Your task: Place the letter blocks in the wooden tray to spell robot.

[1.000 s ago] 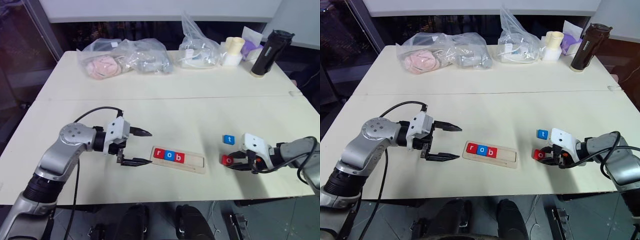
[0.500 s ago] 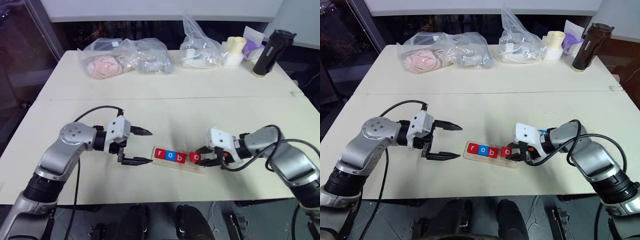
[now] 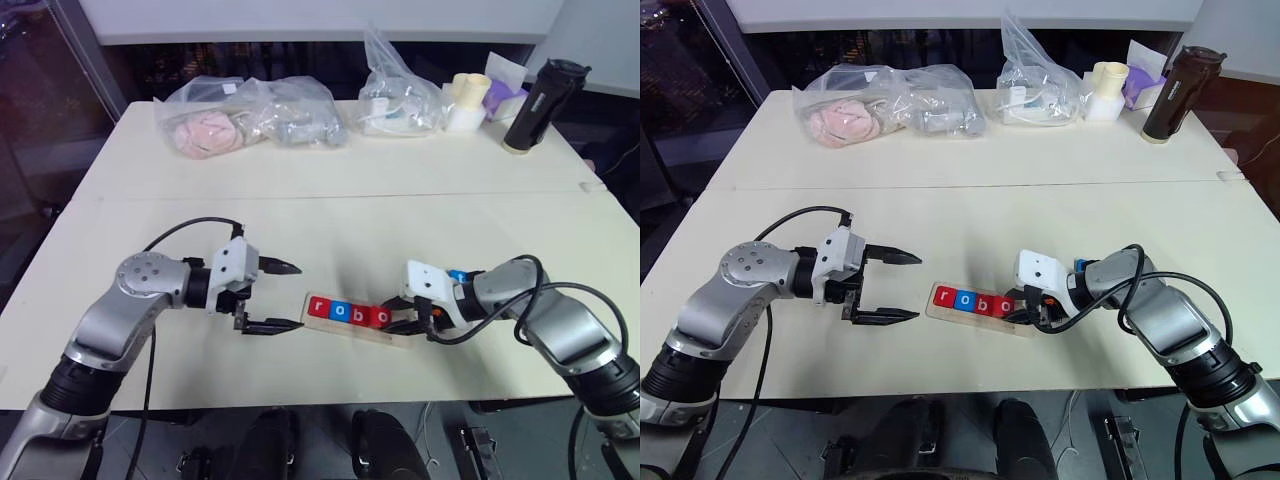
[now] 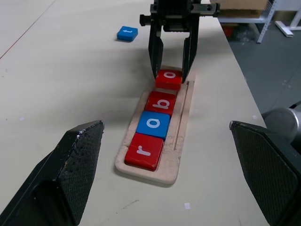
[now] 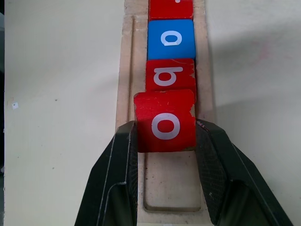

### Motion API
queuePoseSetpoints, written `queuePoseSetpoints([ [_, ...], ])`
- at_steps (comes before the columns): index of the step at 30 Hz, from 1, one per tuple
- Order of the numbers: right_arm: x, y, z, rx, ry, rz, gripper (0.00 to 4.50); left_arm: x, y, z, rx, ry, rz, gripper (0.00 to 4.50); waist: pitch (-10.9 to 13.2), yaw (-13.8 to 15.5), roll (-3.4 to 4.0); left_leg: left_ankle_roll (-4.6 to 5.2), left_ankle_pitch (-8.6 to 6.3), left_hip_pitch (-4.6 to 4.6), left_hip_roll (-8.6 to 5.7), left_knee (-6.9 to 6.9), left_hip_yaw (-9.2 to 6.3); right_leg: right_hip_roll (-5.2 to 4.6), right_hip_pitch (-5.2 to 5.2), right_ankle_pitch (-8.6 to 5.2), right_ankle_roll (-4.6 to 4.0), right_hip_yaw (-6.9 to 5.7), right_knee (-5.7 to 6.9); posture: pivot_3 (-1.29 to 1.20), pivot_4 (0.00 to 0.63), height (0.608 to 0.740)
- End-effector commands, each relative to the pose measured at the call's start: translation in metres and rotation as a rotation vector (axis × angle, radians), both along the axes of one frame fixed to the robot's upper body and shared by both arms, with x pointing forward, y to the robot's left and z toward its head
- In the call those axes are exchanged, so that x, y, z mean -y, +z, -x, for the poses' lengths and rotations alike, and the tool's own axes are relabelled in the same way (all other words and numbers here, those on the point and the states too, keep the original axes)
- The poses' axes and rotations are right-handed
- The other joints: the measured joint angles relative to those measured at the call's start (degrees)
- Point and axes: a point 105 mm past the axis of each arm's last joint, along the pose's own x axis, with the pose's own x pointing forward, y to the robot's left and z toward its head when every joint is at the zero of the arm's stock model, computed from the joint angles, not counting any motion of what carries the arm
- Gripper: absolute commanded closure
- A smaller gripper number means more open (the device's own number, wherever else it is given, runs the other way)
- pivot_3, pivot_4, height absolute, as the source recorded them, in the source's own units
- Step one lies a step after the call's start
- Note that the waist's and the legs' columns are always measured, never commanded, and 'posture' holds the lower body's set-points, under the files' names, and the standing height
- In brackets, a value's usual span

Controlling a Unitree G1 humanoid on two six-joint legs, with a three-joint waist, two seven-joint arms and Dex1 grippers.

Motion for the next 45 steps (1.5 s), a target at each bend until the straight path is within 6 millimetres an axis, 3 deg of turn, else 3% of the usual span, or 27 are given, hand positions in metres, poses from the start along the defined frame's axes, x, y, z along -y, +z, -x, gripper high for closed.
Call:
queuePoseSetpoints([
  [1, 0.000, 0.004, 0.000, 0.021, 0.005, -0.002, 3.38, 0.002, 0.013, 0.002, 0.043, -0.013, 0.026, 0.00, 0.00, 0.00, 0.00, 0.00, 0.00, 0.00, 0.00, 0.00, 0.00, 0.00, 0.00, 0.00, 0.00, 0.00, 0.00, 0.00, 0.150, 0.740],
  [13, 0.000, 0.002, 0.000, 0.017, -0.008, -0.008, 3.38, 0.003, 0.013, 0.001, 0.045, -0.021, 0.024, 0.00, 0.00, 0.02, 0.00, 0.00, 0.00, 0.00, 0.00, 0.01, 0.00, 0.00, 0.01, 0.00, 0.00, 0.00, 0.00, 0.00, 0.150, 0.740],
  [19, 0.001, 0.003, 0.001, 0.016, -0.014, -0.012, 0.30, 0.004, 0.014, 0.001, 0.046, -0.024, 0.024, 0.00, 0.00, 0.00, 0.00, 0.00, 0.00, 0.00, 0.00, 0.01, 0.00, 0.01, 0.01, 0.00, 0.00, -0.01, 0.00, 0.00, 0.150, 0.740],
  [20, 0.000, 0.003, 0.001, 0.016, -0.014, -0.013, 0.05, 0.004, 0.014, 0.001, 0.046, -0.024, 0.024, 0.00, 0.00, 0.00, 0.00, 0.00, 0.00, 0.00, 0.00, 0.01, 0.00, 0.01, 0.01, 0.00, 0.00, -0.01, 0.00, 0.00, 0.150, 0.740],
  [26, -0.007, 0.020, -0.001, 0.033, -0.028, -0.090, 0.05, 0.004, 0.014, 0.001, 0.046, -0.026, 0.024, 0.00, 0.00, 0.01, 0.00, 0.01, 0.00, 0.00, 0.00, 0.02, 0.00, 0.02, 0.01, 0.01, 0.01, -0.01, 0.01, 0.00, 0.150, 0.740],
  [29, -0.002, 0.038, -0.010, 0.088, -0.077, -0.128, 0.05, 0.004, 0.014, 0.001, 0.045, -0.026, 0.027, 0.00, 0.00, 0.03, 0.00, 0.01, 0.00, 0.00, 0.00, 0.02, 0.00, 0.02, 0.01, 0.01, 0.02, -0.01, 0.01, 0.00, 0.150, 0.740],
  [33, 0.025, 0.069, -0.036, 0.244, -0.306, -0.197, 0.05, 0.004, 0.014, 0.001, 0.045, -0.026, 0.027, 0.00, 0.00, 0.07, 0.00, 0.01, 0.00, 0.00, -0.01, 0.03, 0.00, 0.01, 0.03, 0.01, 0.02, -0.01, 0.01, 0.00, 0.150, 0.740],
  [36, 0.050, 0.081, -0.049, 0.300, -0.543, -0.240, 0.05, 0.004, 0.013, 0.002, 0.043, -0.027, 0.027, 0.00, -0.01, 0.06, -0.01, 0.00, 0.00, 0.00, -0.01, 0.02, 0.00, 0.01, 0.02, 0.01, 0.01, -0.01, 0.01, 0.00, 0.150, 0.740],
  [41, 0.095, 0.063, -0.054, 0.286, -1.023, -0.161, 0.05, 0.006, 0.012, 0.002, 0.038, -0.033, 0.031, 0.00, -0.03, 0.00, 0.03, -0.01, 0.00, -0.01, 0.00, -0.02, 0.00, 0.00, -0.01, 0.01, 0.00, 0.00, 0.02, 0.00, 0.150, 0.740],
  [45, 0.102, 0.046, -0.045, 0.226, -1.281, -0.199, 0.05, 0.008, 0.011, 0.001, 0.036, -0.047, 0.031, 0.00, -0.06, -0.06, 0.07, -0.01, 0.01, -0.01, 0.00, -0.02, 0.00, 0.00, -0.03, 0.01, 0.00, 0.01, 0.03, 0.00, 0.150, 0.740],
])
